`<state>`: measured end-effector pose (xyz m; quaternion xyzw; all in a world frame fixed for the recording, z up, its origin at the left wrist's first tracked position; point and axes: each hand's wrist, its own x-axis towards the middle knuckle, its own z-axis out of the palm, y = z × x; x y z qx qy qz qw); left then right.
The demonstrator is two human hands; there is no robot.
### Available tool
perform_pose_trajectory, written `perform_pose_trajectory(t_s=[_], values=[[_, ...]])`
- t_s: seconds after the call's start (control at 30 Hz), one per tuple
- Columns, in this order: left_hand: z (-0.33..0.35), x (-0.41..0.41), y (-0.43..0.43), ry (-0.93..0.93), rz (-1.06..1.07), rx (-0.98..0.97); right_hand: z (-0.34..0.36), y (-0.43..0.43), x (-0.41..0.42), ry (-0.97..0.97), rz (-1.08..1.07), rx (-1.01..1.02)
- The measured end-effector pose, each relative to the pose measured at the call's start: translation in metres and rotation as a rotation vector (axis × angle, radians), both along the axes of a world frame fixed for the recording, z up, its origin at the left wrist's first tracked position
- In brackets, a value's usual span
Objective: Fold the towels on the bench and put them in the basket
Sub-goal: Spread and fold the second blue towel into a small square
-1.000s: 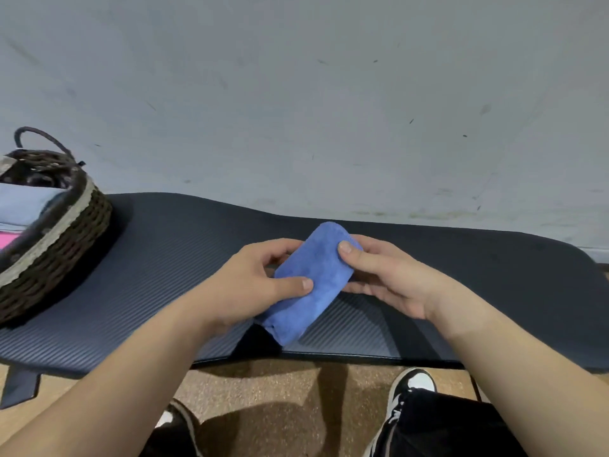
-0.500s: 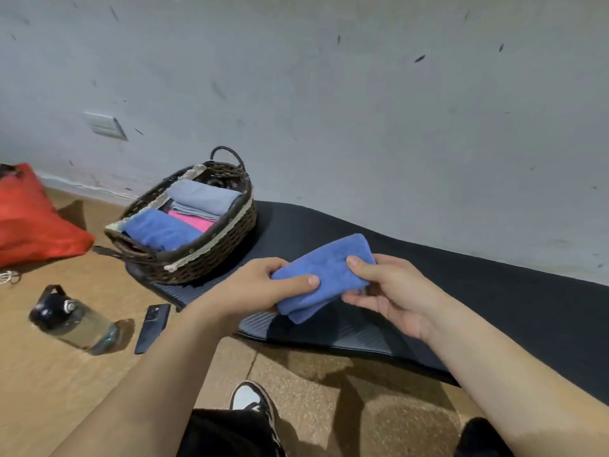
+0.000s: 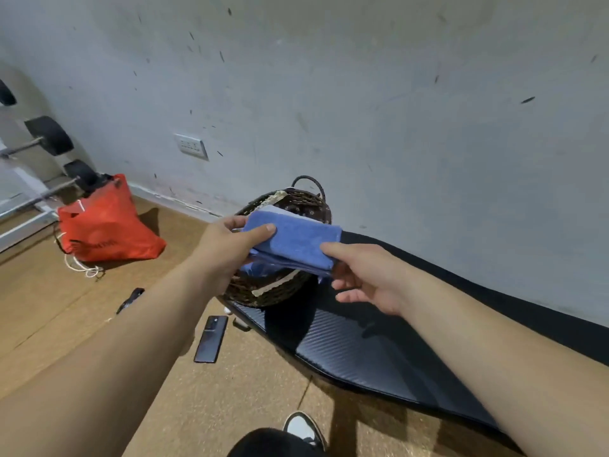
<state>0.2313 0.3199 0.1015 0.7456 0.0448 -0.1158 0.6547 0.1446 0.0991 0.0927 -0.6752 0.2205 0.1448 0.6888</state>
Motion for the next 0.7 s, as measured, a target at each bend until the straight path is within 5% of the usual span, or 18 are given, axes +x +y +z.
perform_pose_trajectory(t_s=[0.17, 0.43, 0.57, 0.7], values=[[0.000, 0.052, 0.012, -0.112, 0.054, 0.213, -0.003, 0.036, 0.056, -0.011, -0.001, -0.038], [-0.015, 0.092, 0.011, -0.125, -0.141, 0.649, -0.033, 0.030, 0.080, -0.116, -0.129, -0.262], [-0.019, 0.099, 0.009, -0.381, -0.171, 1.044, -0.034, 0.022, 0.075, -0.123, -0.118, -0.239], [-0.016, 0.079, -0.015, -0.502, -0.257, 1.065, -0.027, 0.022, 0.070, -0.126, -0.138, -0.215]])
